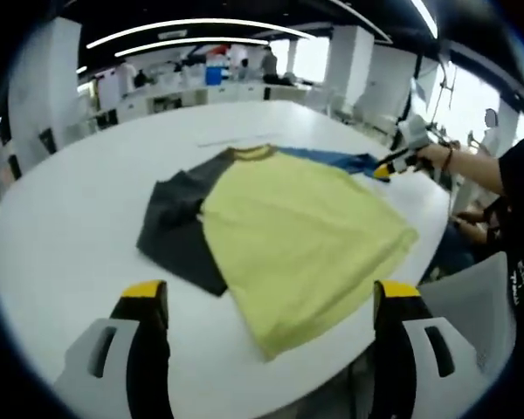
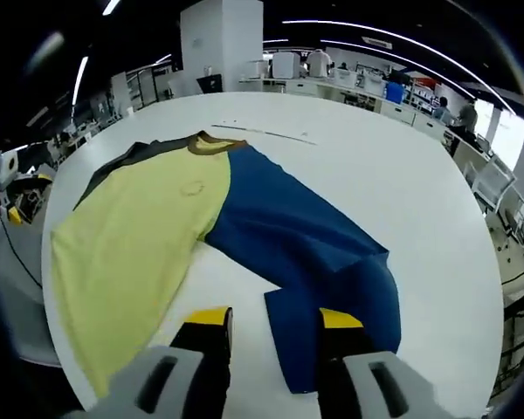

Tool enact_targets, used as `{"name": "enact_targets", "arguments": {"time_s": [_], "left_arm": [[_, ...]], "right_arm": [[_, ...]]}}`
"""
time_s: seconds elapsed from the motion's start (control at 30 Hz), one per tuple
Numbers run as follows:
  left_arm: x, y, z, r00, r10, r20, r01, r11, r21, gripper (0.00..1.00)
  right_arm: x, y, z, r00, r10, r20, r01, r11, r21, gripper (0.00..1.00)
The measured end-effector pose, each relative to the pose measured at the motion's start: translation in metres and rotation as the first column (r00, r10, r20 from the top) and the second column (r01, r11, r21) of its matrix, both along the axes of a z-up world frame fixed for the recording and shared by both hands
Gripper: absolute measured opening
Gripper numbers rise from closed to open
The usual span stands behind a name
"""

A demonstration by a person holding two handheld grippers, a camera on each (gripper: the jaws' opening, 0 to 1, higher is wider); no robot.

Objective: Fold the garment on the visible template until the final outline fits inside the template.

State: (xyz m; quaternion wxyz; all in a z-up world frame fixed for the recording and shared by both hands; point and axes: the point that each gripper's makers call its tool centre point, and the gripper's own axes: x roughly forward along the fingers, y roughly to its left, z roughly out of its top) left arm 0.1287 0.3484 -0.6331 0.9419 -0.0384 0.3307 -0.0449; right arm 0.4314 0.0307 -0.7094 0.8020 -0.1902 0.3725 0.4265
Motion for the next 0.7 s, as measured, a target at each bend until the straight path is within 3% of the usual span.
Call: {"name": "enact_targets", "arguments": {"time_s": [0.23, 0.37, 0.43, 0.7], "left_arm": [[0.003, 0.004, 0.001, 1.000, 0.010, 0.013, -0.010, 1.000, -0.001, 0.88], [0.004, 0.005, 0.000, 1.000, 0.014, 0.011, -0.014, 1.000, 0.002, 0.86], [0.001, 0.006, -0.007, 1.000, 0.015, -0.026, -0.015, 1.000, 0.001, 0.84], [0.000, 0.007, -0.005, 1.000, 0.025, -0.016, -0.025, 1.000, -0.004, 0.82]], "right_arm": [[0.002, 0.001, -0.009, 1.000, 0.028, -0.011, -0.028, 0.999, -0.023, 0.26], [0.006, 0.000, -0.015, 0.999, 0.038, -0.003, -0.038, 0.998, -0.054, 0.18], [0.007, -0.001, -0.014, 0.999, 0.041, 0.006, -0.041, 0.997, -0.059, 0.16], [0.015, -0.005, -0.014, 0.998, 0.037, 0.042, -0.033, 0.996, -0.080, 0.00]]}}
